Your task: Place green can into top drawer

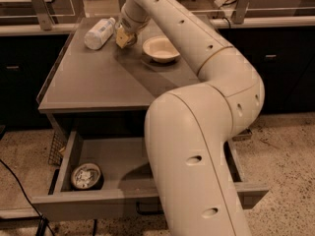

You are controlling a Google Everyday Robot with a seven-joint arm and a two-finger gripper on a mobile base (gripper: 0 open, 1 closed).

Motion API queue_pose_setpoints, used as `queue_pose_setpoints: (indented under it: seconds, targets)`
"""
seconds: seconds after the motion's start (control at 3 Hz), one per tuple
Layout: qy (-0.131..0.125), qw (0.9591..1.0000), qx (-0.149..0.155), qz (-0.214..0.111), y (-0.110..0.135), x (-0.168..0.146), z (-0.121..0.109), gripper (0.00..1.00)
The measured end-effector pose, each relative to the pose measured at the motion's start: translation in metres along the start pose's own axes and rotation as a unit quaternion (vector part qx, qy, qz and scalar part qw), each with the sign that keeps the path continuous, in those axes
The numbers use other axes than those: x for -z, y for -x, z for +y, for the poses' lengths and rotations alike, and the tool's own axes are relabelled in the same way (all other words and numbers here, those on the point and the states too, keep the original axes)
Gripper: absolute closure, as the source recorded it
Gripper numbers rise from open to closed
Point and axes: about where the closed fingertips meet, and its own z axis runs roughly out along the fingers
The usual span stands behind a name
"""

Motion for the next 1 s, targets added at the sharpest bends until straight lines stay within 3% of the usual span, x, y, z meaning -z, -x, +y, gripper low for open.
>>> queue_pose_setpoints:
  seconds: [0.67,1.0]
  targets:
    - [0.028,0.9981,0.054,-0.012,-0.038,0.056,-0.014,1.0]
    - [0.064,0.9916,0.112,-0.01,-0.066,0.09,-0.015,1.0]
